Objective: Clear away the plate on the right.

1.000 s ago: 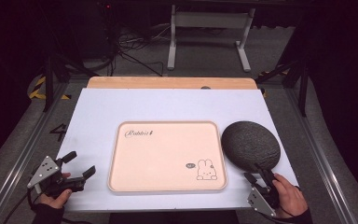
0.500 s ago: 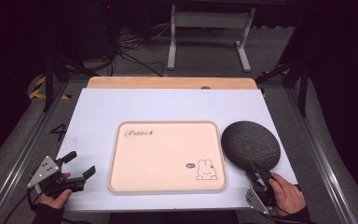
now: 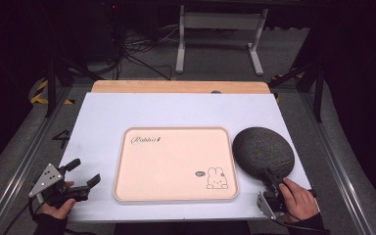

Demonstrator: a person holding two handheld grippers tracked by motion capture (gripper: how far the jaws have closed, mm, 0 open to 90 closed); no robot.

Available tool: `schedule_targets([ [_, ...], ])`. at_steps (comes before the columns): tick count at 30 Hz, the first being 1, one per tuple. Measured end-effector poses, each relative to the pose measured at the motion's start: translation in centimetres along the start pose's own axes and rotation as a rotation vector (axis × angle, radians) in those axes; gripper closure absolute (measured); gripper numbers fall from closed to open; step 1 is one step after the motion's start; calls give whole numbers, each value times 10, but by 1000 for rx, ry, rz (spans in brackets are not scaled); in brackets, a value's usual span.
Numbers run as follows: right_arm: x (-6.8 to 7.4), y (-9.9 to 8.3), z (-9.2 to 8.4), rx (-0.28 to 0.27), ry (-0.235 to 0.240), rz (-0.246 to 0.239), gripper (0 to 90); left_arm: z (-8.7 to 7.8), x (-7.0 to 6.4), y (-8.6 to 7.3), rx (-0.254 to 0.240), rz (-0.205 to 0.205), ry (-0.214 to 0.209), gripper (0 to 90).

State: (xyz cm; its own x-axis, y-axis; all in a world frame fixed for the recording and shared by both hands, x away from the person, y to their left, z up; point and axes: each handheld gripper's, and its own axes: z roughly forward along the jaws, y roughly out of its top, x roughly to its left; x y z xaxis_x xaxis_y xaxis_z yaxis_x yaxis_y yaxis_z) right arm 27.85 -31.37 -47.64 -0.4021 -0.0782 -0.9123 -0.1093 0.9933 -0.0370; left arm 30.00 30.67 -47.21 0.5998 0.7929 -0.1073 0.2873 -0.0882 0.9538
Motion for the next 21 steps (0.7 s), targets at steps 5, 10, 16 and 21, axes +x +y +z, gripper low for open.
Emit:
schedule_targets([
  [5,0,-2,5,13,3,-14,601,0,0,0,4,0,0,49],
  [10,-1,-2,8,22,9,-20,604,0,0,0,5,0,2,49],
  [16,-2,-2,9,18,10,-26,603,0,0,0,3,0,2,49],
  [21,-3,0,10,36,43,-13,650,0,0,0,1,2,4,49],
])
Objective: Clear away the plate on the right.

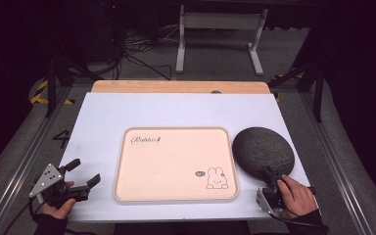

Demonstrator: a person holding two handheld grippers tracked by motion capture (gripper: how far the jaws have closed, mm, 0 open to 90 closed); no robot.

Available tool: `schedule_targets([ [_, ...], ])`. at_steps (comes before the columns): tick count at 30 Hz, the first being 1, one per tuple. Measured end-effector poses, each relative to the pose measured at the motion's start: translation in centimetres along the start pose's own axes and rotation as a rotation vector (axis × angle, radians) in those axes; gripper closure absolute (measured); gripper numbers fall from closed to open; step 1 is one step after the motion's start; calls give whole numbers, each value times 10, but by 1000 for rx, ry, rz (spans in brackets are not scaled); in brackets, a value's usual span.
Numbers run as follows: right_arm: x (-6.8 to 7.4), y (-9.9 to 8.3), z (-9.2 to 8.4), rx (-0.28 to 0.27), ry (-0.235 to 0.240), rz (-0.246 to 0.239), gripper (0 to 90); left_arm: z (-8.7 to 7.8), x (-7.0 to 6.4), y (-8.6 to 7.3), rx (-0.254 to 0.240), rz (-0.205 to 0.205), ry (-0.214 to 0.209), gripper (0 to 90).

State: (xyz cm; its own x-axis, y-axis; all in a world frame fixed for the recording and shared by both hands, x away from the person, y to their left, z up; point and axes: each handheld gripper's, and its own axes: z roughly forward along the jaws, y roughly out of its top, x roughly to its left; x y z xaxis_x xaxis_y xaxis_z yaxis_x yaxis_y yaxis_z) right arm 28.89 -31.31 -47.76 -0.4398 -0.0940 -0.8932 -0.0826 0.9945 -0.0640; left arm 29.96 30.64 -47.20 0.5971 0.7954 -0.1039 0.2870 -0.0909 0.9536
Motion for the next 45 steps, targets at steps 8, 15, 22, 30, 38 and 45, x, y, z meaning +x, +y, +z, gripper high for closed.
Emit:
schedule_targets([
  [8,-1,2,0,24,59,35,795,0,0,0,-2,0,1,49],
  [15,-1,4,0,38,52,39,803,0,0,0,-3,4,-1,49],
  [22,-1,4,1,41,49,57,808,0,0,0,-5,4,0,49],
  [30,-8,4,-5,59,-3,54,859,0,0,0,-7,4,1,49],
  [38,-14,4,-7,82,-2,54,844,-1,0,0,-7,1,4,49],
  [45,-20,4,-14,106,-26,65,840,-1,0,0,-10,1,5,49],
])
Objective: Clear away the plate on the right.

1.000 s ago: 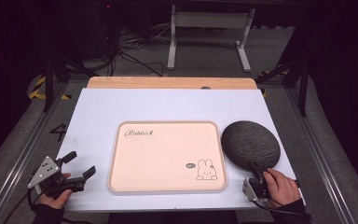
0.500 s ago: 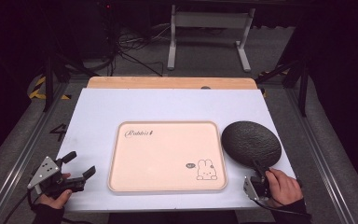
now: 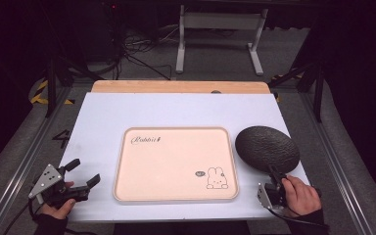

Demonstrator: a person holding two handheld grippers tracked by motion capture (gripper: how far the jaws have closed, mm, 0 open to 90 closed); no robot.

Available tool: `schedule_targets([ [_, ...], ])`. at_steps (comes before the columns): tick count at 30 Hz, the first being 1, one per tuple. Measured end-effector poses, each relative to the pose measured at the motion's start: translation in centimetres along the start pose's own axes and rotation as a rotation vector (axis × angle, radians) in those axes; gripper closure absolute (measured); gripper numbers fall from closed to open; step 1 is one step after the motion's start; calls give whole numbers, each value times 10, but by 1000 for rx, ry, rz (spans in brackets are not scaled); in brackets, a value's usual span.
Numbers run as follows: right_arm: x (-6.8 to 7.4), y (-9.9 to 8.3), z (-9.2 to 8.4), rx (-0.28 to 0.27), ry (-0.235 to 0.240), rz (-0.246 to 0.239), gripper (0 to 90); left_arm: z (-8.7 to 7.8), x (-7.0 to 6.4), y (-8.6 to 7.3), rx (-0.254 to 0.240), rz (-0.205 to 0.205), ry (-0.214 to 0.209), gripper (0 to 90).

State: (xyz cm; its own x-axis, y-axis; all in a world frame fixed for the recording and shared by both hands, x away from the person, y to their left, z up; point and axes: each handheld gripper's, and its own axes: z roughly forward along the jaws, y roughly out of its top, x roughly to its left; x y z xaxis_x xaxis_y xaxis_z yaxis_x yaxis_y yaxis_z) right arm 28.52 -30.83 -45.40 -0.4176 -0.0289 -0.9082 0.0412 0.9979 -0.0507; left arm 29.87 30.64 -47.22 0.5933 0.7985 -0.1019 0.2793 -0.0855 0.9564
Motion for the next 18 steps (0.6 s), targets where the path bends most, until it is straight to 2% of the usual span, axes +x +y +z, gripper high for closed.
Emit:
schedule_targets([
  [4,-5,-1,-4,1,-23,10,840,0,0,0,1,-1,0,49],
  [13,-15,5,-16,2,-89,0,836,0,0,0,1,-1,0,49],
  [18,-19,8,-21,-14,-100,4,837,0,0,0,2,0,0,49],
])
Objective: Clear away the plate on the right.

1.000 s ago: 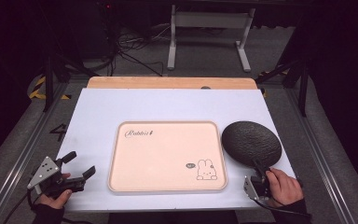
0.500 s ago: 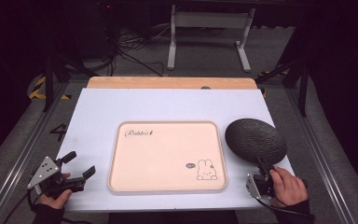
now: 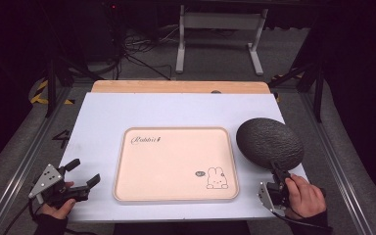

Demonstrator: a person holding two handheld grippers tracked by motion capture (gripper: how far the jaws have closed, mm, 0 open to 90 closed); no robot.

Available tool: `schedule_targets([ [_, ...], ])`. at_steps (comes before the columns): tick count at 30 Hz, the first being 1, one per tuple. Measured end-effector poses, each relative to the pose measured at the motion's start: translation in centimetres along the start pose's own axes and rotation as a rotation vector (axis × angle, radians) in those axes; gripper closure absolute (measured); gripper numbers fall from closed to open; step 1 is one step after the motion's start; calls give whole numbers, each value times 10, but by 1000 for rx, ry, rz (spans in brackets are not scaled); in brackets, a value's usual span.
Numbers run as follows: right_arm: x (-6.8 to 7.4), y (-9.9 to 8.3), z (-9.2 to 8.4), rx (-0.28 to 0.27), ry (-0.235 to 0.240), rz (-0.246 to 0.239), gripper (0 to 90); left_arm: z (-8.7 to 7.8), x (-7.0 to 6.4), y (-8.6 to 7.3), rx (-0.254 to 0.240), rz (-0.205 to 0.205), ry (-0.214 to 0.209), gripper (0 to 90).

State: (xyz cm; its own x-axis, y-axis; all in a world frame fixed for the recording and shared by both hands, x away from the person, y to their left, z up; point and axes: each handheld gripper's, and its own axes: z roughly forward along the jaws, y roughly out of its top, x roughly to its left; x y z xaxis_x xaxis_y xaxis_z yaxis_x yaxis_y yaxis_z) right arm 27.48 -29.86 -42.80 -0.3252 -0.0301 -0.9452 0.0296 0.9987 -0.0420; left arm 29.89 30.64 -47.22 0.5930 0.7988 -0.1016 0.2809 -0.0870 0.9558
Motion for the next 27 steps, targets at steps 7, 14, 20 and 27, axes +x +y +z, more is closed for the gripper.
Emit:
schedule_targets([
  [7,-5,13,-5,-20,9,-4,836,0,0,0,1,-3,0,49],
  [14,-16,30,-10,-72,-12,-16,836,0,0,0,0,-6,-1,49],
  [20,-24,47,-11,-110,-22,-31,832,0,0,0,-1,-3,-2,49],
  [27,-30,66,-11,-160,-20,-48,827,-1,1,0,0,-1,-7,49],
])
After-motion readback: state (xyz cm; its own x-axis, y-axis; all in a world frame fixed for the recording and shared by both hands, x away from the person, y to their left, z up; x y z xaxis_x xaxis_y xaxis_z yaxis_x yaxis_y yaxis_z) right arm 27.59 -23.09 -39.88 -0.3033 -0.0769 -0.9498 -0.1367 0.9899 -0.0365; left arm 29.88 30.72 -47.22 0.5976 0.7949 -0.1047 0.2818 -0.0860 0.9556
